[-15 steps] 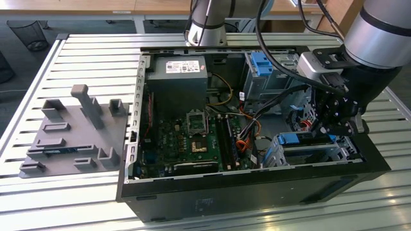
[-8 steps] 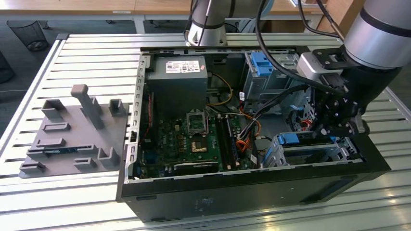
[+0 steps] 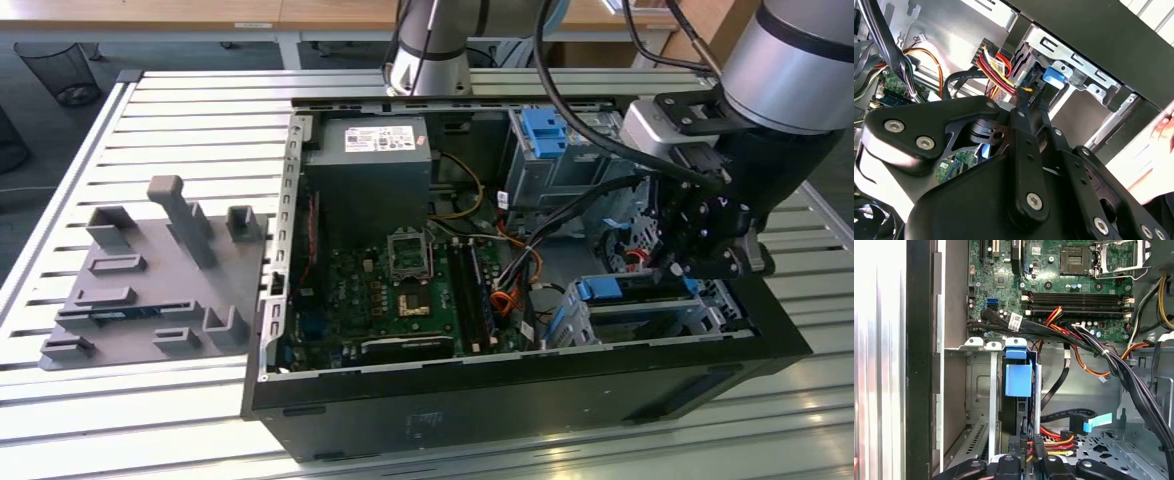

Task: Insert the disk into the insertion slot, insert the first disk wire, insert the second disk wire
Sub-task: 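Insert the first disk wire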

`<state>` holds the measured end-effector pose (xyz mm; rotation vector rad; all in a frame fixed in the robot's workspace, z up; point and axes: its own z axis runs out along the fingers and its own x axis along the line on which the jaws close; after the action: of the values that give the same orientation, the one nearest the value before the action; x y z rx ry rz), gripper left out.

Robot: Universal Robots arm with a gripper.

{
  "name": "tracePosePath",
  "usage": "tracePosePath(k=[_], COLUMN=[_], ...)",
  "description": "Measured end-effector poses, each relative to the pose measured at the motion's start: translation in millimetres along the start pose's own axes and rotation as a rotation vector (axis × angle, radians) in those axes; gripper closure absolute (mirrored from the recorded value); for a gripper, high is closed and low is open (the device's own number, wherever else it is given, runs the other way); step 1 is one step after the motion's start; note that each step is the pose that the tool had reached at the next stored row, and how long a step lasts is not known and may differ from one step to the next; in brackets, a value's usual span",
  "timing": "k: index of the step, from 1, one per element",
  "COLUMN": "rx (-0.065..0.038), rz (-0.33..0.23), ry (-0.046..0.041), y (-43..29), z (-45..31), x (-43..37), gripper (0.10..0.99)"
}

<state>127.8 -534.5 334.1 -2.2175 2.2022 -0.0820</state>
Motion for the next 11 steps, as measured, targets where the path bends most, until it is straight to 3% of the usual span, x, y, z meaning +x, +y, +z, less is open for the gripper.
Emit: tracePosePath(k=[2,5,11], rx=[0.000,0.000,-0.001], rz=[0.000,0.000,0.000], ry=[0.0008,0.0026,0.0052], y=[-0.1,-0.1,-0.2], z=[-1.4,-2.5,-4.5], x=[0.0,0.1,0.1], gripper=[0.859,0.980,0.980])
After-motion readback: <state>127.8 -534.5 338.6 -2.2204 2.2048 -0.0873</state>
